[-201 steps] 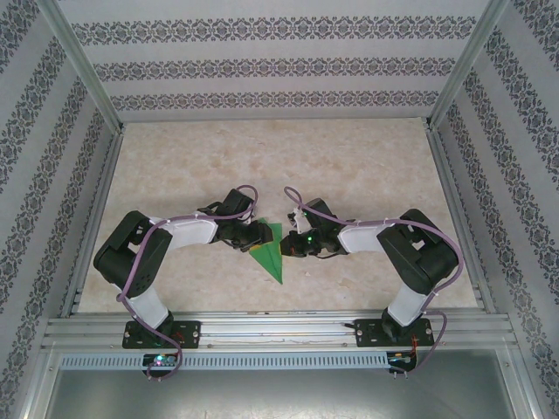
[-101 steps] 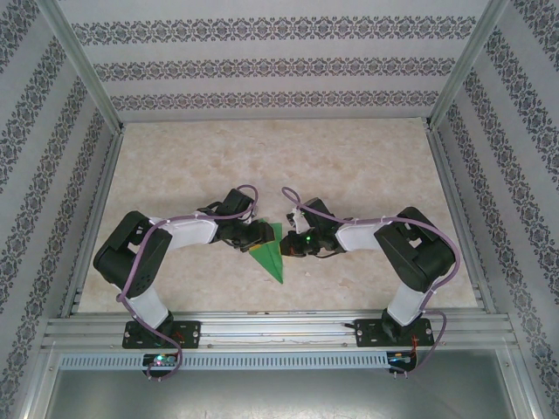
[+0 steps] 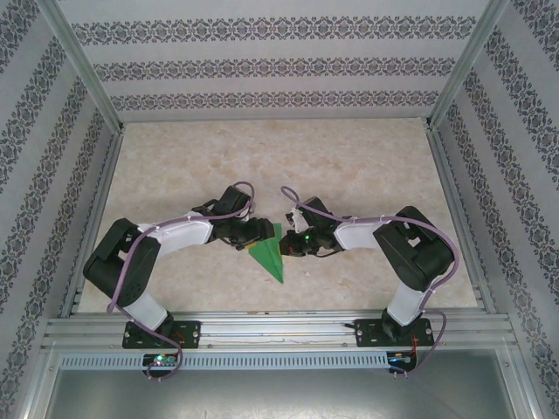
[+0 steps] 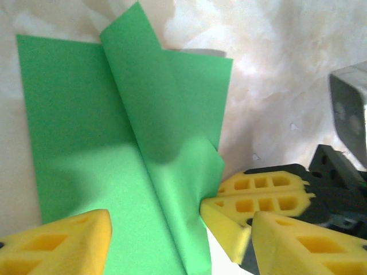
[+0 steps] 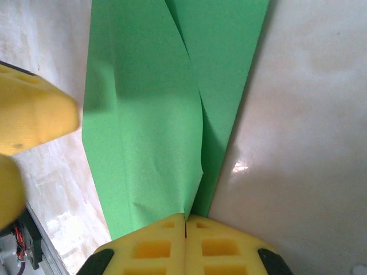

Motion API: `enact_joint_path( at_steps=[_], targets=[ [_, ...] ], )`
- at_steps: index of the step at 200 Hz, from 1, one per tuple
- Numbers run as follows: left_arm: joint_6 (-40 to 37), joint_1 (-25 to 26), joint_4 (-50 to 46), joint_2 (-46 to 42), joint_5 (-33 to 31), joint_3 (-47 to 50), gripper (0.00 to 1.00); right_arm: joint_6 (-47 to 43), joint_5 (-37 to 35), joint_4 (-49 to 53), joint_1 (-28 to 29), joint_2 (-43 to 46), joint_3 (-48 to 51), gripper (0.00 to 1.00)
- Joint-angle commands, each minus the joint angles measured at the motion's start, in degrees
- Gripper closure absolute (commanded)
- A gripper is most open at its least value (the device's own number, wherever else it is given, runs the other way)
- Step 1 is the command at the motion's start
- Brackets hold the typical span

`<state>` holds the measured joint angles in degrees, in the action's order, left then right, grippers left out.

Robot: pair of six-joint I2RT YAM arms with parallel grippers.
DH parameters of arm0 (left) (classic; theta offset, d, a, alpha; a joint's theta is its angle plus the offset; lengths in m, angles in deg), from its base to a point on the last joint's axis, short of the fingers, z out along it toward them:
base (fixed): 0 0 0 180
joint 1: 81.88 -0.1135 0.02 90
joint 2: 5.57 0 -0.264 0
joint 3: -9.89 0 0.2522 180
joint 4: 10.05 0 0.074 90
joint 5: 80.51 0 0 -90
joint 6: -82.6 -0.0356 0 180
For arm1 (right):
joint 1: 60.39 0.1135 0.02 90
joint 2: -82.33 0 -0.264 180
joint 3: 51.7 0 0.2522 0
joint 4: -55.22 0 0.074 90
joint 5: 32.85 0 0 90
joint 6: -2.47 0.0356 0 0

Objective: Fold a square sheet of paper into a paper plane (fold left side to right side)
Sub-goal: Fourth fold the wing at the center of the table.

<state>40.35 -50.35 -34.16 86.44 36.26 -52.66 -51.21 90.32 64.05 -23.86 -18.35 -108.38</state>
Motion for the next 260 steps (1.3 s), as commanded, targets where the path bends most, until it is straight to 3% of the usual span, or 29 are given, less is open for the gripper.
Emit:
enact_joint_path(
  at_steps=[1,31,63,133,260],
  targets=[
    [-1.77,0.58,-2.92,-3.28,-2.19,-0.7,0.42,0.43,-6.45,2.9,1.9,-4.6,0.48,1.0],
    [-1.28,0.62,0.56,-2.97,2.02,0.21,0.79,0.42,-7.21,4.06,1.99,-4.43,0.3,1.0],
    [-1.67,1.14,2.44,0.69,5.76,-1.16,0.95,0.18,-7.55,5.06,2.16,-4.52,0.03,1.0],
    [-1.86,1.71,3.45,7.06,6.64,-3.06,0.98,-0.61,-8.73,7.24,2.49,-4.65,-0.57,1.0],
    [-2.58,1.69,0.97,9.22,0.29,-0.12,0.99,-1.69,-9.17,9.9,2.34,-4.41,-1.46,1.0]
  ],
)
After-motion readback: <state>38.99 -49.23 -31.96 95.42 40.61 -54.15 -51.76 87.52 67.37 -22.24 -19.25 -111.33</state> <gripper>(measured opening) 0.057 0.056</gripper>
